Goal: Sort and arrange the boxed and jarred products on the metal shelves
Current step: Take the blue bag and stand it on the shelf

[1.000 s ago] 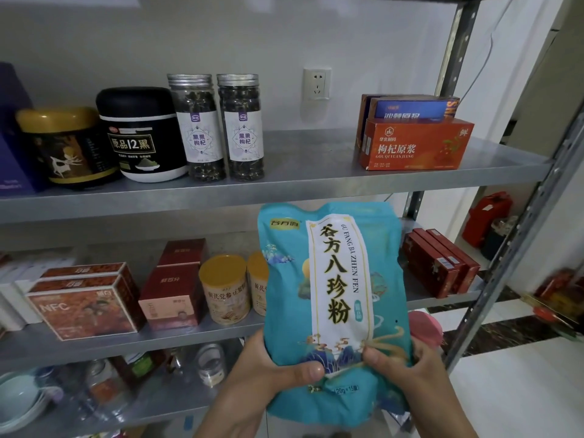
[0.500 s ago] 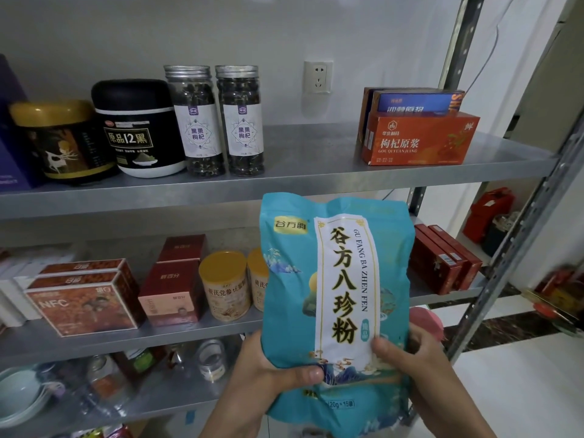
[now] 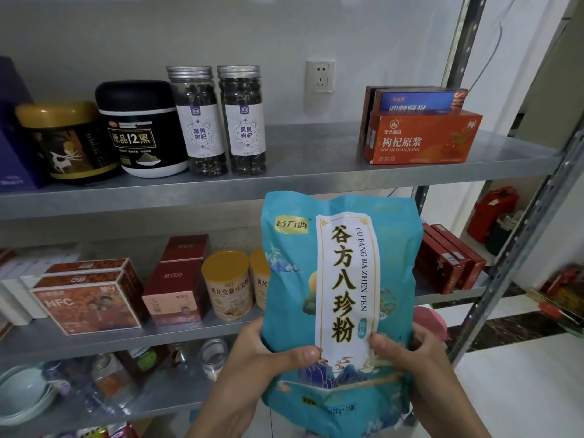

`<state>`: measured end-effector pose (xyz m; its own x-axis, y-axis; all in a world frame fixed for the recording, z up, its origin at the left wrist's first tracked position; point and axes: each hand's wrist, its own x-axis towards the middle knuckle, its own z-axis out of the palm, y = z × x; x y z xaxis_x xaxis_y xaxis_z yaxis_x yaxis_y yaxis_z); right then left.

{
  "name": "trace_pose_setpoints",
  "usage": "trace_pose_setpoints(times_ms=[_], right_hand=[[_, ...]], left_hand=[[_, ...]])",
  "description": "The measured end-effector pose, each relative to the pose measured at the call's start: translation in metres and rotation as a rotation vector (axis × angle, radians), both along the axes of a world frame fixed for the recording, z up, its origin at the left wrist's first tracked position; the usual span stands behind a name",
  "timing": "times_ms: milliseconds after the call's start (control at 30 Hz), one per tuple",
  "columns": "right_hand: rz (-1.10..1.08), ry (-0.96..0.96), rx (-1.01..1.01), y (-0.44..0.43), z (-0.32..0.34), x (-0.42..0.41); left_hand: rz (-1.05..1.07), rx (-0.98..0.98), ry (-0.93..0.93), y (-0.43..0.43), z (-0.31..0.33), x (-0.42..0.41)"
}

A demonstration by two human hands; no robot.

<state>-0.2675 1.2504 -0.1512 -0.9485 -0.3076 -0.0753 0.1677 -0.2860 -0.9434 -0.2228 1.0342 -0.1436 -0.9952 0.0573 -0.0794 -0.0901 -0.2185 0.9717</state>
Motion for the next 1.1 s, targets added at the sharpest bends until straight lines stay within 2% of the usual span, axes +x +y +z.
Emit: trace_pose_setpoints(times_ms=[333, 667, 900, 1100], right_hand=[[0.017, 0.005, 0.069, 0.004, 0.005, -0.001], [-0.036, 0.016, 0.025, 0.002, 0.01, 0.003], [-0.086, -0.045, -0.012, -0.003, 0.011, 0.009], [-0.152, -0.071, -0.041, -0.006, 0.012, 0.01]], left_hand=[[0.123, 0.059, -0.01, 0.008, -0.002, 0.003], [0.096, 0.074, 0.019, 0.007, 0.002, 0.007], [0.071, 0.067, 0.005, 0.005, 0.003, 0.006], [0.157, 0.003, 0.003, 0.007, 0.003, 0.006]])
